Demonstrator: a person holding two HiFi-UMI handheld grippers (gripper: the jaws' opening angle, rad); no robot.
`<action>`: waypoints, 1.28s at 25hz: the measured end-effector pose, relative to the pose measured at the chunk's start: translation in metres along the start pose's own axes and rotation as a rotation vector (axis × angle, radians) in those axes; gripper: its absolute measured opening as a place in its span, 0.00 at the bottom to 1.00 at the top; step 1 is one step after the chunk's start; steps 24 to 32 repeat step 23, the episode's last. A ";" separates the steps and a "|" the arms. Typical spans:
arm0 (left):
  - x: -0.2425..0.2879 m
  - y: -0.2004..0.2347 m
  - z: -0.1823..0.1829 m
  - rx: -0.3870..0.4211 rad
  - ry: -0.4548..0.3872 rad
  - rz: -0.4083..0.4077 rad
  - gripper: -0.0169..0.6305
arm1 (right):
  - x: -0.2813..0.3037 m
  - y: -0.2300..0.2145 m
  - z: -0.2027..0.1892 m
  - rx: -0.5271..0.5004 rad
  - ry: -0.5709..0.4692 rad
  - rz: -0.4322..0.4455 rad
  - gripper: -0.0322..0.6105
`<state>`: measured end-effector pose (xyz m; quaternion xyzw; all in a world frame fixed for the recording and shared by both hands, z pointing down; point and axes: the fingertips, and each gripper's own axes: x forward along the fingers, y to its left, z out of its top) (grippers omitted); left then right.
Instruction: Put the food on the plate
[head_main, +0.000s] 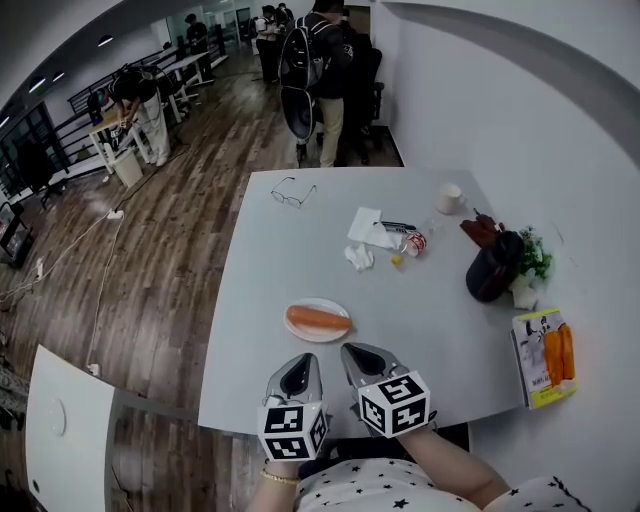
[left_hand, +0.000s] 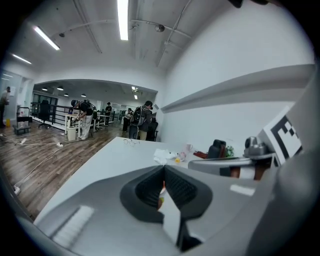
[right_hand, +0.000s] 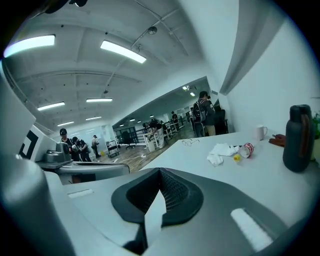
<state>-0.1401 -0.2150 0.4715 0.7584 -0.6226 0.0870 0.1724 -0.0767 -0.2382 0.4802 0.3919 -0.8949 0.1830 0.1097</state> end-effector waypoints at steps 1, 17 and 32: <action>-0.002 -0.001 0.000 0.003 0.001 0.001 0.04 | -0.003 0.001 0.001 0.001 -0.006 -0.004 0.05; -0.022 -0.013 -0.005 0.019 -0.001 -0.016 0.04 | -0.029 0.012 -0.001 0.000 -0.027 -0.036 0.05; -0.022 -0.010 -0.004 0.027 -0.005 -0.020 0.04 | -0.027 0.015 0.002 -0.009 -0.031 -0.040 0.05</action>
